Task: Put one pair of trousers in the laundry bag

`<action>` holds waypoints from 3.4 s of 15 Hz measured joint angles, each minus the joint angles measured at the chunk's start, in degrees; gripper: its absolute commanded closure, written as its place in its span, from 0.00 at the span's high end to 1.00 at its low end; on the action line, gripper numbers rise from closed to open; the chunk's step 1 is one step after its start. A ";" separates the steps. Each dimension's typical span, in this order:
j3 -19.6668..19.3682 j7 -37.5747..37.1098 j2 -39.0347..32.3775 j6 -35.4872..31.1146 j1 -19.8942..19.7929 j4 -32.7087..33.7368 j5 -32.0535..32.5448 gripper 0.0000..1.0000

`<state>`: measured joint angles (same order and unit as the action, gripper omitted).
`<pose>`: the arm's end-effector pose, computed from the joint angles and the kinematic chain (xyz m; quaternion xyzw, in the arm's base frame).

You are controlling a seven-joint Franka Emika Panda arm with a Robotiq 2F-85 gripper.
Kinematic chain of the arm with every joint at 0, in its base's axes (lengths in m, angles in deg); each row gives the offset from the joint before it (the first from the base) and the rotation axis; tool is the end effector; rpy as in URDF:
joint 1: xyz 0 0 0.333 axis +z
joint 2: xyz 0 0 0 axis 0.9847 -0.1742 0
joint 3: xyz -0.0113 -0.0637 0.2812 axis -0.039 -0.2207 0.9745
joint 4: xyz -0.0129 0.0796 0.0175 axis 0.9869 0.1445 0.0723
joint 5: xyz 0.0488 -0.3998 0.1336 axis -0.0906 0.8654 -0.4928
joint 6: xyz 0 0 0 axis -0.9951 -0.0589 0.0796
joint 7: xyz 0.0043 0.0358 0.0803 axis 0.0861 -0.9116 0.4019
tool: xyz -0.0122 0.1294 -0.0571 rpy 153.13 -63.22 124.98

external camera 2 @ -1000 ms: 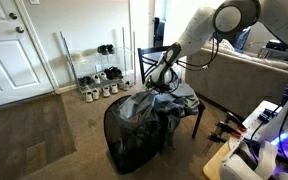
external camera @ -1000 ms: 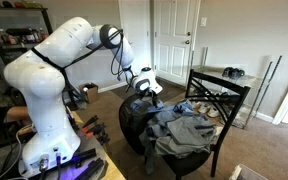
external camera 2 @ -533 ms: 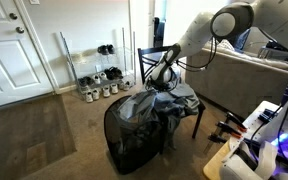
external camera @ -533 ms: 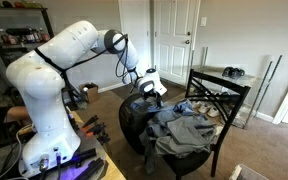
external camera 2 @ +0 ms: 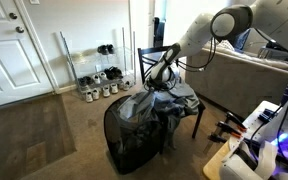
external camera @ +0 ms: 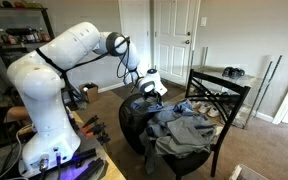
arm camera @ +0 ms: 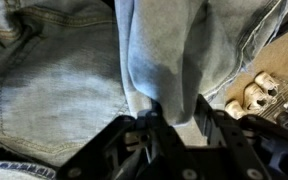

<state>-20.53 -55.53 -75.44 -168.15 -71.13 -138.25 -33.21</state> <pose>0.6858 0.0579 -0.0404 -0.8826 0.4302 -0.1524 0.1130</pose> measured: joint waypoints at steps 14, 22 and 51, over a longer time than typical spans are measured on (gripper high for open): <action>20.95 21.97 2.23 -1.68 -5.22 0.40 3.06 0.02; 22.03 24.53 2.07 4.78 -5.04 -1.65 3.75 0.57; -7.11 -8.30 -10.32 13.18 -3.55 22.62 1.39 1.00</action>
<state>-27.63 -63.83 -85.77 -154.97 -74.68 -115.63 -31.82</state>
